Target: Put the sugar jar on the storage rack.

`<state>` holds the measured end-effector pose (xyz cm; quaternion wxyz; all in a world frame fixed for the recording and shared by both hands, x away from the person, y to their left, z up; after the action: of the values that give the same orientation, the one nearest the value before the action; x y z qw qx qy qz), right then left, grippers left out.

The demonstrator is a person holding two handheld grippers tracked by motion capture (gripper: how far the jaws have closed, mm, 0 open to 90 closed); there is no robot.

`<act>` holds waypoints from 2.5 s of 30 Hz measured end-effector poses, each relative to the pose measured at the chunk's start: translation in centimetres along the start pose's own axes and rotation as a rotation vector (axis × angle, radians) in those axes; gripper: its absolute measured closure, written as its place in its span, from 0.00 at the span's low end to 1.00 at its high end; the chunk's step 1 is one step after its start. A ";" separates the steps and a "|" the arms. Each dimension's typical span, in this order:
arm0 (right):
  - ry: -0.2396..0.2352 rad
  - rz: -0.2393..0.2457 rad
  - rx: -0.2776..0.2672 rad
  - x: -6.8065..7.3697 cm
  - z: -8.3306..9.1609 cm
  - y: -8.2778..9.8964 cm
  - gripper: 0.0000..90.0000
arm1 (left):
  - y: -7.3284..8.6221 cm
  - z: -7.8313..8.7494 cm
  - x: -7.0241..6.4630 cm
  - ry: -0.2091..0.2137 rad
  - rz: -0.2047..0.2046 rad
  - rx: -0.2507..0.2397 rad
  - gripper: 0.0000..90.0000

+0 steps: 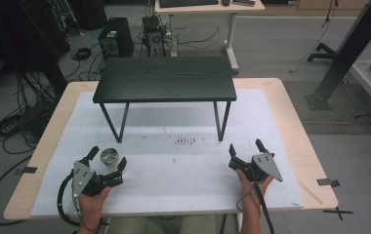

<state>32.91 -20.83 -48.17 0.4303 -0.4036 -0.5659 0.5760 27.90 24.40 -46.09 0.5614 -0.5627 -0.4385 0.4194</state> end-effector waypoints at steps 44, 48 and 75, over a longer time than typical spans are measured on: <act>0.001 0.005 -0.003 0.0 0.0 0.0 0.08 | 0.3 -0.1 0.3 0.010 0.036 0.019 0.03; 0.001 0.005 -0.003 0.0 0.0 0.0 0.08 | 0.3 -0.1 0.3 0.010 0.036 0.019 0.03; 0.001 0.007 0.001 0.0 0.0 0.0 0.08 | 0.3 -0.1 0.3 0.010 0.037 0.020 0.03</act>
<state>32.92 -20.81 -48.17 0.4288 -0.4057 -0.5639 0.5776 28.12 24.62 -46.36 0.5614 -0.5673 -0.4211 0.4310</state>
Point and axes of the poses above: each handheld gripper's, and its own axes: z roughly backward along the jaws, y roughly out of its underside, x roughly to its left, the point moved 3 cm from there along -z, roughly forward along the jaws, and after that the axes turned 5 degrees about -y, right-handed, at the moved point
